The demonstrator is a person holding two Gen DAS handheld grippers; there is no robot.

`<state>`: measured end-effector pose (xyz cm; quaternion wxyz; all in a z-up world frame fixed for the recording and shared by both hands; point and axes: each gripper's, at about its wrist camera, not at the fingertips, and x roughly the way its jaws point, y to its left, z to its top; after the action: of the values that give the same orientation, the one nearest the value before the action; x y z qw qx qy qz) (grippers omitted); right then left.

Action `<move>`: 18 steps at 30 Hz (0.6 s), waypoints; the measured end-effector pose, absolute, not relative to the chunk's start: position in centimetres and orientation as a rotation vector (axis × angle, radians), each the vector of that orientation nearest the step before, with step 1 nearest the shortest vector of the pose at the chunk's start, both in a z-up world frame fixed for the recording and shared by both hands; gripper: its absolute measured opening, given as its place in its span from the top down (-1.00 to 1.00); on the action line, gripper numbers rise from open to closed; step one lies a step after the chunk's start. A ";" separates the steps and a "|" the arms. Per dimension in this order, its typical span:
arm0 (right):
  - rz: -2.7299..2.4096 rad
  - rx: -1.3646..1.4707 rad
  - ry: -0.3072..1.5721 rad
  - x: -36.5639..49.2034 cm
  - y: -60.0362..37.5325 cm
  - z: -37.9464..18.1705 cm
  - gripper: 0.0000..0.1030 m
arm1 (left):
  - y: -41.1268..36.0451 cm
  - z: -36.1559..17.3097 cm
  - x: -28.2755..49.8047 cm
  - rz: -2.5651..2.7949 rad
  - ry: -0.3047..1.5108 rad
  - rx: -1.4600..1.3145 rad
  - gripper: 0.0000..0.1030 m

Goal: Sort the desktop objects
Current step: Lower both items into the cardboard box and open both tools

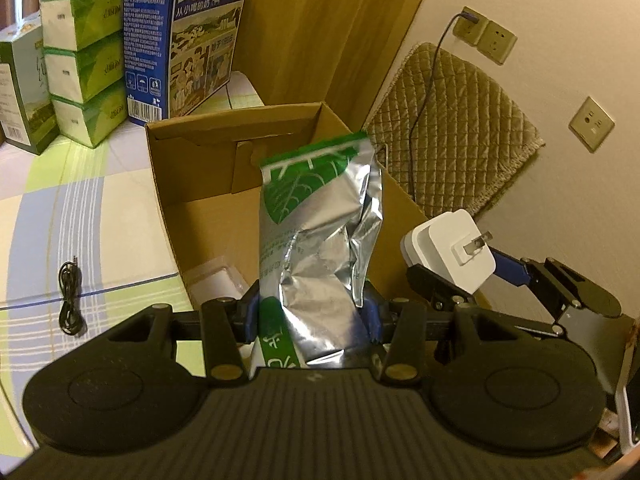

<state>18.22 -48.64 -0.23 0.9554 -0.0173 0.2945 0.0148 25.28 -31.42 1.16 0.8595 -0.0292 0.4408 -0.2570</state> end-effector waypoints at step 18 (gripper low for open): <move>0.046 -0.018 0.632 19.4 -47.7 -1.2 -0.25 | -27.9 1.9 25.9 -0.507 0.854 -0.121 0.07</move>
<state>19.45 -47.71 -1.24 0.9502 -0.0090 0.3106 0.0228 25.94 -27.94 1.95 0.8774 -0.0579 0.4095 -0.2432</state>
